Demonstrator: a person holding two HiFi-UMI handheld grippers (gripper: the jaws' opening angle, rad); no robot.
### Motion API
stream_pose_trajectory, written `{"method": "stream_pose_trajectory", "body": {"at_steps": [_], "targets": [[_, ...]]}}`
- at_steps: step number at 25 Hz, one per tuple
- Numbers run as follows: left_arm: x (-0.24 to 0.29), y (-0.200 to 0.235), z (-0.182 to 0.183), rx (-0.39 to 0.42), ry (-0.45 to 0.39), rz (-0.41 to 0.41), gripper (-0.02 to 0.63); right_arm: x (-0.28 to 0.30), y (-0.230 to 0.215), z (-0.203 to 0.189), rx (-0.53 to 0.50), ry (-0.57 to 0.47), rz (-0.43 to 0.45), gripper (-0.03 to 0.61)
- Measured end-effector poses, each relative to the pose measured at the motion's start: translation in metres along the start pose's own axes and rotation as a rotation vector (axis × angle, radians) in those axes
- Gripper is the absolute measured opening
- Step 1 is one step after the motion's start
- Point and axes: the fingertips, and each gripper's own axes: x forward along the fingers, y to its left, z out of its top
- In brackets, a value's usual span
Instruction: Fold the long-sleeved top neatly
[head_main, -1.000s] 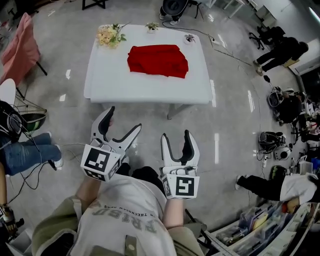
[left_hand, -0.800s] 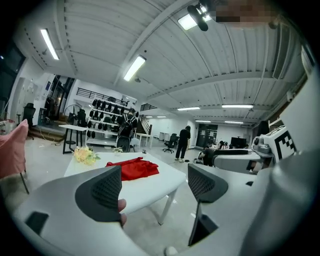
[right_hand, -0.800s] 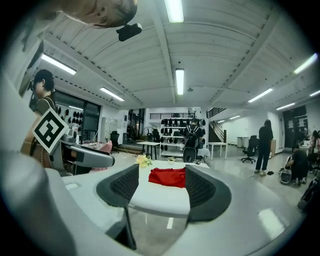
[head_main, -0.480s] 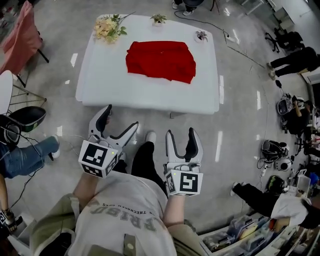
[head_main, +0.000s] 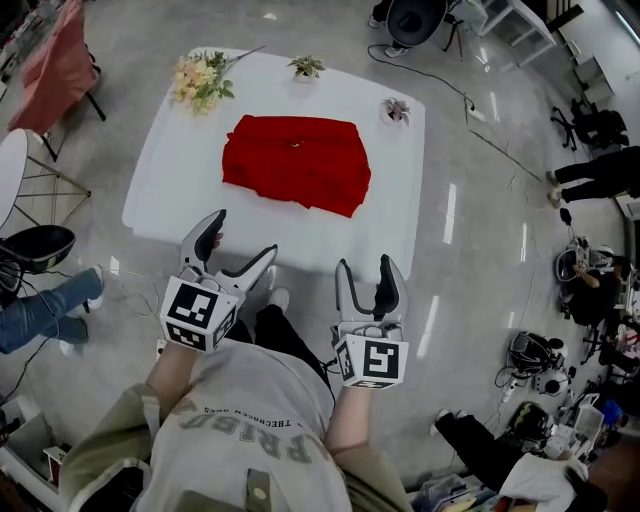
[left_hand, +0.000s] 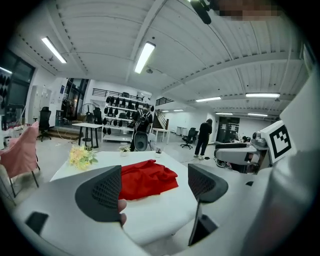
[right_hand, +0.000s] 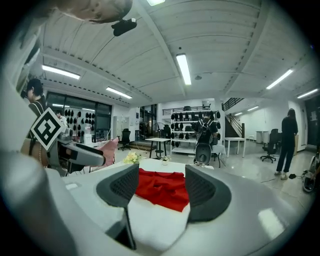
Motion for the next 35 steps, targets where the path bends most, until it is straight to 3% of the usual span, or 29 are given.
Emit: {"method": "stream_pose_trajectory", "body": {"at_steps": [6, 14, 25, 29, 33, 35], "targets": [[0.031, 0.012, -0.017, 0.030, 0.082, 0.086, 0.396, 0.038, -0.032, -0.022, 0.020, 0.059, 0.063, 0.276], [0.075, 0.082, -0.063, 0.076, 0.281, 0.155, 0.396, 0.092, -0.036, -0.072, -0.033, 0.230, 0.122, 0.276], [0.128, 0.147, -0.127, 0.202, 0.561, -0.018, 0.394, 0.159, -0.044, -0.159, -0.129, 0.537, 0.140, 0.276], [0.138, 0.153, -0.143, 0.204, 0.638, -0.078, 0.394, 0.166, -0.048, -0.188, -0.187, 0.658, 0.155, 0.276], [0.141, 0.155, -0.153, 0.180, 0.671, -0.115, 0.388, 0.165, -0.050, -0.206, -0.175, 0.726, 0.150, 0.275], [0.143, 0.160, -0.154, 0.168, 0.672, -0.106, 0.344, 0.167, -0.050, -0.207, -0.173, 0.736, 0.144, 0.275]]}}
